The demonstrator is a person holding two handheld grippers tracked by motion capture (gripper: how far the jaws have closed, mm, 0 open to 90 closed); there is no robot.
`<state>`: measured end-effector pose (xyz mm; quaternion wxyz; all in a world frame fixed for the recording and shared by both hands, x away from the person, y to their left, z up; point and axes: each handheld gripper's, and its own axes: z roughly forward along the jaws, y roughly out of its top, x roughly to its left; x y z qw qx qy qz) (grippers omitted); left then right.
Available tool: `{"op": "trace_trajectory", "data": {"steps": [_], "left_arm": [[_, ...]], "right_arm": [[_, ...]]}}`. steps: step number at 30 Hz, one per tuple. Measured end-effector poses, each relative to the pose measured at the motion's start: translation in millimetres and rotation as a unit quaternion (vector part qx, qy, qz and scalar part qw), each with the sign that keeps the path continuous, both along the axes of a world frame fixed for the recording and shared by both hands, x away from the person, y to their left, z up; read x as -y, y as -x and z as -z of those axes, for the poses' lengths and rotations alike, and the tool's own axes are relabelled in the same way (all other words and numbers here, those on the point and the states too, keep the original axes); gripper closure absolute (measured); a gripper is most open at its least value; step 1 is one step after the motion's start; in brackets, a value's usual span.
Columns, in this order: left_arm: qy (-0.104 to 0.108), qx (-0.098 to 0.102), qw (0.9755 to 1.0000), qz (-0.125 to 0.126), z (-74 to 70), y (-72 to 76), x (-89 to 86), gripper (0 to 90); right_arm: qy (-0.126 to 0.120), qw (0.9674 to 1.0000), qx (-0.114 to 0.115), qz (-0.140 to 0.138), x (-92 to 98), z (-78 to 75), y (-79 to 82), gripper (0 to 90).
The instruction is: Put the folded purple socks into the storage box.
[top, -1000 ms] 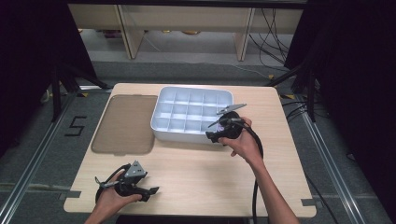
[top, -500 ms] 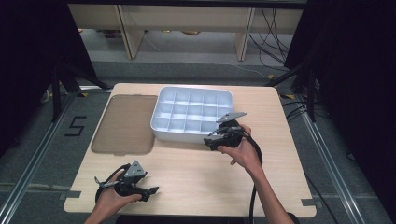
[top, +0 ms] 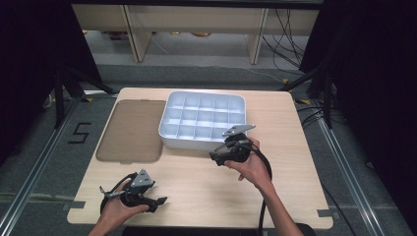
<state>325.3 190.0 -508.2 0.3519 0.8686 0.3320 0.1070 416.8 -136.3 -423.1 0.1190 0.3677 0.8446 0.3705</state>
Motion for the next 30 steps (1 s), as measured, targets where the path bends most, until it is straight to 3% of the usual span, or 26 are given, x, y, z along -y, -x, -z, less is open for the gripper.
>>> {"op": "trace_trajectory", "data": {"steps": [5, 6, 10, 12, 13, 16, 18, 22, 23, 24, 25, 26, 27, 28, 29, 30], "left_arm": [[0.006, -0.004, 1.0000, 0.000, 0.5, -0.2, -0.3, 24.1], [0.004, -0.002, 1.0000, -0.003, 0.7, -0.5, -0.6, 24.1], [0.004, -0.001, 1.0000, -0.001, 0.3, -0.4, -0.9, 24.1], [0.016, -0.004, 0.9999, -0.003, 0.8, 0.8, 0.4, 24.1], [0.008, -0.004, 1.0000, 0.002, 0.0, 0.5, -0.8, 24.1], [0.014, -0.007, 0.9999, -0.002, 0.2, 1.2, -0.1, 24.1], [0.015, -0.009, 0.9998, -0.002, 0.5, 1.4, 0.1, 24.2], [0.015, -0.009, 0.9998, -0.002, 0.6, 1.4, 0.2, 24.1], [0.014, -0.008, 0.9999, -0.001, 0.5, 1.5, 0.1, 24.1], [0.009, -0.003, 0.9999, 0.006, 0.0, 0.8, -0.5, 24.1], [0.009, -0.004, 0.9999, 0.004, -0.1, 1.2, -0.4, 24.1], [0.010, -0.004, 0.9999, 0.003, -0.2, 1.5, -0.3, 24.1], [0.010, -0.004, 0.9999, 0.002, -0.3, 1.6, -0.3, 24.1], [0.010, -0.004, 0.9999, 0.002, -0.3, 1.7, -0.4, 24.1], [0.010, -0.004, 0.9999, 0.001, -0.3, 1.8, -0.4, 24.1], [0.010, -0.004, 0.9999, 0.001, -0.3, 1.8, -0.4, 24.1]], "right_arm": [[-0.003, 0.9997, 0.017, -0.015, -2.2, 4.7, 1.5, 24.0], [-0.004, 1.0000, -0.001, -0.003, -2.3, 4.0, 4.5, 24.1], [-0.004, 1.0000, -0.005, -0.004, -1.4, 5.8, 8.8, 24.0], [-0.009, 0.9999, 0.004, -0.004, -2.0, 9.9, 10.9, 23.7], [-0.005, 1.0000, -0.001, -0.008, -1.0, 9.2, 12.0, 23.8], [-0.012, 0.9999, 0.002, -0.007, -1.4, 12.6, 15.8, 23.8], [-0.008, 0.9999, -0.007, -0.009, -0.5, 12.0, 18.1, 23.7], [-0.014, 0.9998, 0.001, -0.010, -1.1, 18.1, 21.9, 23.3], [-0.007, 0.9998, -0.009, -0.016, -0.1, 17.6, 22.6, 23.4], [-0.014, 0.9998, 0.008, -0.016, -0.4, 20.5, 23.1, 23.3], [-0.018, 0.9996, -0.008, -0.018, -0.5, 20.5, 24.7, 23.4], [-0.008, 0.9999, 0.000, -0.012, -0.1, 21.7, 25.5, 23.3], [-0.005, 0.9997, -0.003, -0.022, 0.7, 21.4, 26.7, 23.4], [-0.016, 0.9997, -0.001, -0.016, -0.7, 23.6, 27.9, 23.4], [-0.008, 0.9997, -0.014, -0.016, 0.3, 22.2, 30.1, 23.4], [-0.008, 0.9998, -0.006, -0.017, 0.2, 24.4, 30.6, 23.4]]}}
